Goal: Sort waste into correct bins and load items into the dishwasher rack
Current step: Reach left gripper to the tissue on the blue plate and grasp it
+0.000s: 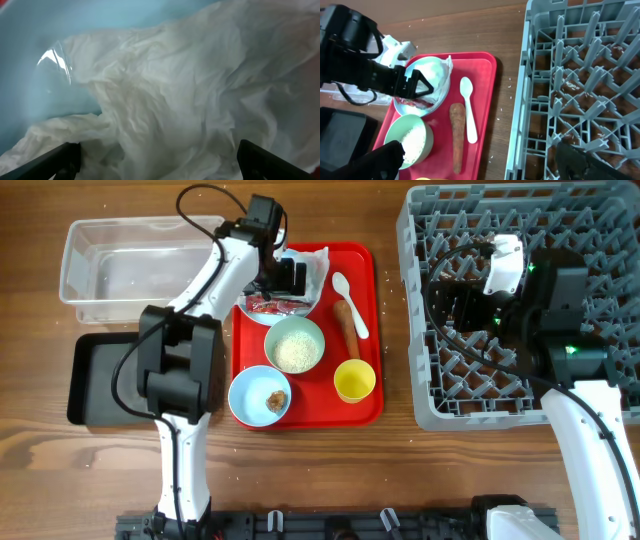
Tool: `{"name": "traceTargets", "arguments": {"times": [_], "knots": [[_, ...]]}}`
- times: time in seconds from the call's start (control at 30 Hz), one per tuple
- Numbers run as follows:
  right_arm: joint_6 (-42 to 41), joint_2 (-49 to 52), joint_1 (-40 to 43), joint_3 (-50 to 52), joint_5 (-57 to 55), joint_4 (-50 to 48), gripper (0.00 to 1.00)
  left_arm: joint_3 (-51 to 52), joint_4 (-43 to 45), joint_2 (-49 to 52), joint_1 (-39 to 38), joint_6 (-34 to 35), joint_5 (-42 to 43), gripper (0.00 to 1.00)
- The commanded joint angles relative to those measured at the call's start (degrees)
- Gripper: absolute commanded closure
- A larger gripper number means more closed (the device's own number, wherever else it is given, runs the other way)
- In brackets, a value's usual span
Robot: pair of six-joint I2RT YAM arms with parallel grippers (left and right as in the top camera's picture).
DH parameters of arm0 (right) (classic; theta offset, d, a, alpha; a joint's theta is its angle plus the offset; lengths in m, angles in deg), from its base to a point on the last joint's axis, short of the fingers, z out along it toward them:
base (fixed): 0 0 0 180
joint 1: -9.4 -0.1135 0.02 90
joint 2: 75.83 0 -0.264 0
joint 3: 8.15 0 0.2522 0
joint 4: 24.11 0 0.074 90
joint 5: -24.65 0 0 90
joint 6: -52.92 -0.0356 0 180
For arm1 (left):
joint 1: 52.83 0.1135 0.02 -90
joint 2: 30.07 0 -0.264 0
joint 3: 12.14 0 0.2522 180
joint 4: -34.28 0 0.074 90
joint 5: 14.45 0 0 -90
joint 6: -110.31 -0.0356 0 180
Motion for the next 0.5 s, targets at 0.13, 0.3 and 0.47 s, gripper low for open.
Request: {"name": "traceTargets", "arguments": {"times": [0.13,0.3,0.47], "knots": [[-0.79,0.70,0.09,-1.38,1.14,0.85,0.00,-0.59,0.13,4.50,-0.48,-1.25,1.27,0.58],[-0.81,0.70,0.09,-1.38,1.14,1.01,0.00,-0.61,1.05,4.50,-0.48,-1.25,1.27,0.96],[-0.81,0.70,0.09,-1.38,1.11,1.14,0.00,-3.69,-1.62,2.64,0.04,-0.79,1.31,0.96]]}}
